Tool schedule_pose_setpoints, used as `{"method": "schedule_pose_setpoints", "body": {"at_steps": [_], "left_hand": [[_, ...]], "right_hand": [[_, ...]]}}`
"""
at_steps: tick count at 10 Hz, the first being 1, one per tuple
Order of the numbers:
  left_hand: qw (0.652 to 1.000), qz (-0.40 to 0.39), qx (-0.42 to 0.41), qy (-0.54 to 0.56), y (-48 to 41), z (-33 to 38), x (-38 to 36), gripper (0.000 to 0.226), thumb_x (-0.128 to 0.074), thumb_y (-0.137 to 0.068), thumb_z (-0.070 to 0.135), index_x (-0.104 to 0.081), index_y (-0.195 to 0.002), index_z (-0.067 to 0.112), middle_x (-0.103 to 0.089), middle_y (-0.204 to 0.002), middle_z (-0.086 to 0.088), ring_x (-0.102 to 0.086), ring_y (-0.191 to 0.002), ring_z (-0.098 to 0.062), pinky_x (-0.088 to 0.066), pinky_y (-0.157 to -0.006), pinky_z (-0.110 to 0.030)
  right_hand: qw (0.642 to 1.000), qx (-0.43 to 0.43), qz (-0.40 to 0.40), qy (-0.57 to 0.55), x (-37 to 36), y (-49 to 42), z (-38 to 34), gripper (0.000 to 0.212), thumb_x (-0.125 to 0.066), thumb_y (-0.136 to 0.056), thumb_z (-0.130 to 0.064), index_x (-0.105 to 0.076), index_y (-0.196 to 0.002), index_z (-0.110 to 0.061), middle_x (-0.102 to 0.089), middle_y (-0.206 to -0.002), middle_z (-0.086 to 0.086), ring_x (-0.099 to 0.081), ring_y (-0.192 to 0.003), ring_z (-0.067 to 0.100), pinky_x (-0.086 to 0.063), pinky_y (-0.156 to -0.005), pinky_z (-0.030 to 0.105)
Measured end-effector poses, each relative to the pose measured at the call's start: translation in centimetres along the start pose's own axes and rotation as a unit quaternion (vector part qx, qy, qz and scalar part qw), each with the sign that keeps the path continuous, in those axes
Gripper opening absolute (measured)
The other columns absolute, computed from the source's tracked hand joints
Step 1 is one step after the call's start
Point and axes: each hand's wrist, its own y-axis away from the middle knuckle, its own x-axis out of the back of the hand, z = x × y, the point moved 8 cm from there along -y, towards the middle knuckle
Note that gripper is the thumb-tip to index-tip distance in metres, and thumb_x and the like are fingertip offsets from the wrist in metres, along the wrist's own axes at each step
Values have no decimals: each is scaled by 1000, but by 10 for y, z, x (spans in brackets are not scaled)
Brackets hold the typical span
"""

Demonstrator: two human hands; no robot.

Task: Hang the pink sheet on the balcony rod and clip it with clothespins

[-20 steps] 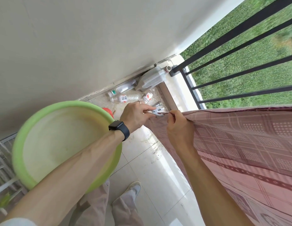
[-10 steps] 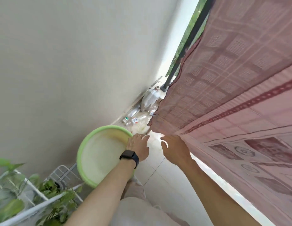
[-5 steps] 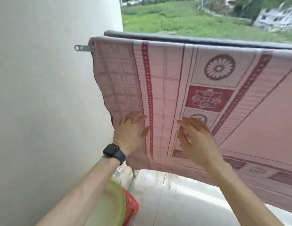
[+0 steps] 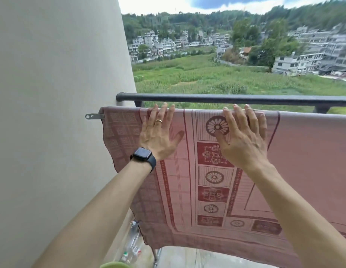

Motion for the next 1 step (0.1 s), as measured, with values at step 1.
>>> {"method": "schedule_pose_setpoints", "body": {"at_steps": [1], "left_hand": [[1000, -13, -3, 15, 2, -1, 1, 79, -17, -92, 72, 21, -151, 36, 18, -163, 7, 18, -150, -17, 4, -121, -51]], "right_hand": [[999, 7, -48, -4, 9, -5, -3, 71, -32, -95, -62, -14, -157, -32, -15, -166, 0, -3, -153, 23, 2, -123, 51]]}}
